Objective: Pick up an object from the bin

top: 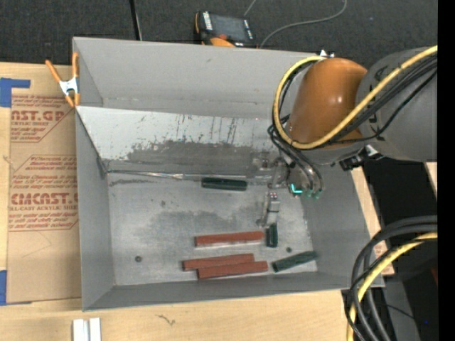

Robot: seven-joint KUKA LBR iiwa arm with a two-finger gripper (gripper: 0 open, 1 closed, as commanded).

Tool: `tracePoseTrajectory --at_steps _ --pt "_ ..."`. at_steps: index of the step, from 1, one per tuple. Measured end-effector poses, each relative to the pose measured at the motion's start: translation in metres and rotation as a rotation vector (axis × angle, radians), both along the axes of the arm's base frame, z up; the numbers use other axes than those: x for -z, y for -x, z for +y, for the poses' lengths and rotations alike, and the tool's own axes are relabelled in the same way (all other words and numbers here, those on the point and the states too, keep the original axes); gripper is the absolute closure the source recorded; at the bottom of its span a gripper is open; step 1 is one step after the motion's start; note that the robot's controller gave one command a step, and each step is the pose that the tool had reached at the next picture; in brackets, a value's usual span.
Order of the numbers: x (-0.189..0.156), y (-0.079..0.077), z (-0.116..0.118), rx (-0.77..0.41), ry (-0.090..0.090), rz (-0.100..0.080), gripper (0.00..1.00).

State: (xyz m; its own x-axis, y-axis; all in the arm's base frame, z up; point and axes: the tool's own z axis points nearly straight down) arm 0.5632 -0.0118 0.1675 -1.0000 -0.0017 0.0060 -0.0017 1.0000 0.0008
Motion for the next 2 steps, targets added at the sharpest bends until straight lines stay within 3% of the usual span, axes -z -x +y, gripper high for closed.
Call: tracePoseTrajectory --at_steps 1,2 --pt "0.102 0.049 0.006 -0.083 0.0 0.002 0.0" --pt "0.097 0.029 -0.017 -0.109 0.001 -0.009 0.0"
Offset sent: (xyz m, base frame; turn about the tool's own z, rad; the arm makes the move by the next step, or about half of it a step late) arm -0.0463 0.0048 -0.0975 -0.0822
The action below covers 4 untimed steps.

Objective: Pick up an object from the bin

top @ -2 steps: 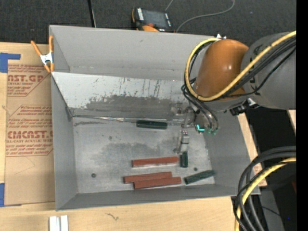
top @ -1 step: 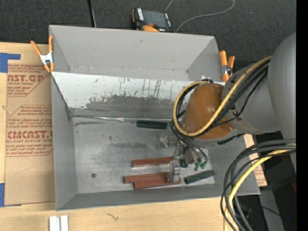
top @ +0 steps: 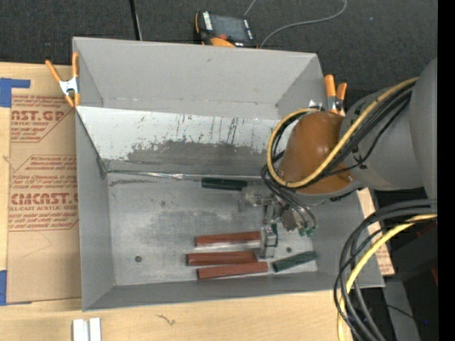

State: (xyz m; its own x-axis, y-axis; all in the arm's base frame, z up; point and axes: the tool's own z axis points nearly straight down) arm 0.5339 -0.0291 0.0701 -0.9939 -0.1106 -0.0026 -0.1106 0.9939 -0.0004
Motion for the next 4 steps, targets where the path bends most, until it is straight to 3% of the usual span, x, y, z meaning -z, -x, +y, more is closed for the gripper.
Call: tracePoseTrajectory --at_steps 1,2,3,4 --pt "-0.003 0.001 0.001 -0.002 0.0 0.007 1.0" --pt "0.0 0.0 0.001 -0.001 0.0 0.0 0.0" --pt "-0.01 0.042 0.002 -0.104 0.0 0.003 0.0" --pt "0.0 0.036 0.05 0.147 -0.002 0.003 0.0"
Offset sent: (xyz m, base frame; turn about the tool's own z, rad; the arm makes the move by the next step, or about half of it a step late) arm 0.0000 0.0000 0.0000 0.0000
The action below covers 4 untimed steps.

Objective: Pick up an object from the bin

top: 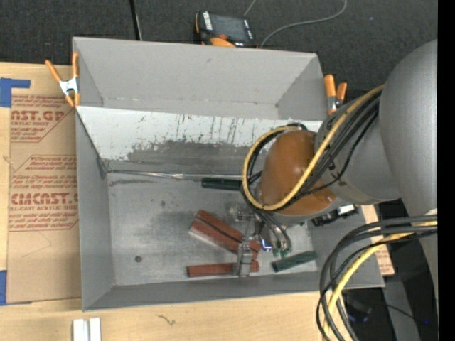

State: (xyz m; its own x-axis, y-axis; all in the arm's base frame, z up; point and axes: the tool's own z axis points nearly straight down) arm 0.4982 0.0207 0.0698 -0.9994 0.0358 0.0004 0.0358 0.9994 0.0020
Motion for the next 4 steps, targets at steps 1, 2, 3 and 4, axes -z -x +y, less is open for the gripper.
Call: tracePoseTrajectory --at_steps 1,2,3,4 --pt "-0.003 -0.001 -0.001 -0.002 0.001 0.0 1.0" --pt "-0.171 -0.028 -0.002 -0.177 0.003 -0.011 1.0" --pt "-0.167 -0.026 -0.002 -0.176 0.002 -0.003 0.0" --pt "-0.03 0.021 -0.029 -0.089 0.001 0.009 0.0"
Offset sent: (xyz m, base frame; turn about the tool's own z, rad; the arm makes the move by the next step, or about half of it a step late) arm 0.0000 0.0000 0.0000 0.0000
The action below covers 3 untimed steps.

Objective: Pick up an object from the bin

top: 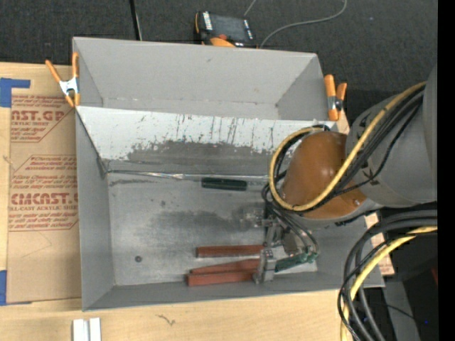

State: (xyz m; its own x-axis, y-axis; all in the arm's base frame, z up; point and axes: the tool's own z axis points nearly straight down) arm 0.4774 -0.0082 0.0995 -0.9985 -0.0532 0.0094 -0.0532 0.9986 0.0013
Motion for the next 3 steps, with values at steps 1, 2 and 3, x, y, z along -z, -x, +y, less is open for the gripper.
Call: tracePoseTrajectory --at_steps 1,2,3 --pt "0.03 -0.009 0.045 0.171 0.0 -0.006 0.0" --pt "0.027 -0.01 0.044 0.17 0.0 -0.008 1.0" --pt "-0.143 -0.013 0.066 0.128 -0.001 -0.018 1.0"
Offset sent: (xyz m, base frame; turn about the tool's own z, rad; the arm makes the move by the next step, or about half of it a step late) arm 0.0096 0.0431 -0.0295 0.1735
